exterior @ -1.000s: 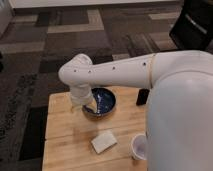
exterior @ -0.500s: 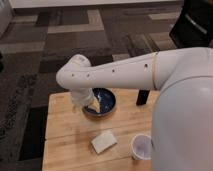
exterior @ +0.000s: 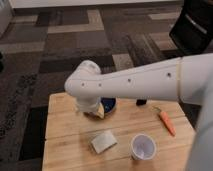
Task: Pick up the ceramic cup
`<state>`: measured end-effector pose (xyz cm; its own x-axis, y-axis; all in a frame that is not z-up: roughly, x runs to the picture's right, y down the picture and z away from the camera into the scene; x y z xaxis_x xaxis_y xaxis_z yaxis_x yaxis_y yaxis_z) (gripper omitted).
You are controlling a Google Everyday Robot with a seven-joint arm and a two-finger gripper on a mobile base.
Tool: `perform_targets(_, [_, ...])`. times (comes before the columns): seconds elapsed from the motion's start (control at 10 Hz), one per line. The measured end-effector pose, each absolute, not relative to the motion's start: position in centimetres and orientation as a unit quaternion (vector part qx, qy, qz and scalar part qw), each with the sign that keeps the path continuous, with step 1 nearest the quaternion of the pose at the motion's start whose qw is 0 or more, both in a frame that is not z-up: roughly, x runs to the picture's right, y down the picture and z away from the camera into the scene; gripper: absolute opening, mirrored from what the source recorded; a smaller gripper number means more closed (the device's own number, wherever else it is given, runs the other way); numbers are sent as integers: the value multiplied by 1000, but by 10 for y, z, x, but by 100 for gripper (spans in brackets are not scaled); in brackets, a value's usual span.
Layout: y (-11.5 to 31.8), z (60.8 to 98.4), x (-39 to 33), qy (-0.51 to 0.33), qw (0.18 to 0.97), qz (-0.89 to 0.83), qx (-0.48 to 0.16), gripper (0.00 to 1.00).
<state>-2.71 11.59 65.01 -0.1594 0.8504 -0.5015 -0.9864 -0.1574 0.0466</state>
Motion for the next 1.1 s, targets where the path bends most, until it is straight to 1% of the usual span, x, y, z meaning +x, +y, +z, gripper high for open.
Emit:
perform_targets(0.2, [121, 639, -4, 186, 609, 752, -171, 65])
perform_targets(0.6, [145, 616, 52, 193, 563, 790, -144, 65])
perform_targets(1.1, [146, 614, 56, 194, 563, 791, -140, 65])
